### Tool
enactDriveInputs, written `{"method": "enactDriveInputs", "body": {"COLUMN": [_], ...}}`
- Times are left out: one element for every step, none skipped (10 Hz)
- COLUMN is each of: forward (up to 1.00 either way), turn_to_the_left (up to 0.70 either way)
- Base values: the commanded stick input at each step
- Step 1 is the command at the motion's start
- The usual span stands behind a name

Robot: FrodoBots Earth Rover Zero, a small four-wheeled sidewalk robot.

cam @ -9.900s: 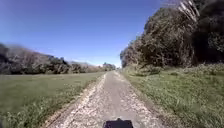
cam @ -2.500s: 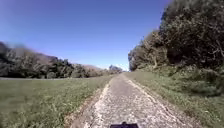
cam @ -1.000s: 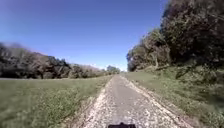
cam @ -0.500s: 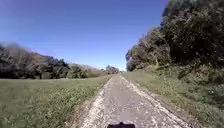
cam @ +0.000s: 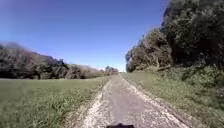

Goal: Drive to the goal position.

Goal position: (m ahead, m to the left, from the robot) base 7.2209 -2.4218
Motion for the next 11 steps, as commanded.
{"method": "enactDriveInputs", "body": {"forward": [0.50, 0.50, 0.50, 0.50, 0.50, 0.50, 0.50, 0.50, 0.50, 0.50, 0.50], "turn_to_the_left": [0.00, 0.00, 0.00, 0.00, 0.00, 0.00, 0.00, 0.00, 0.00, 0.00, 0.00]}}
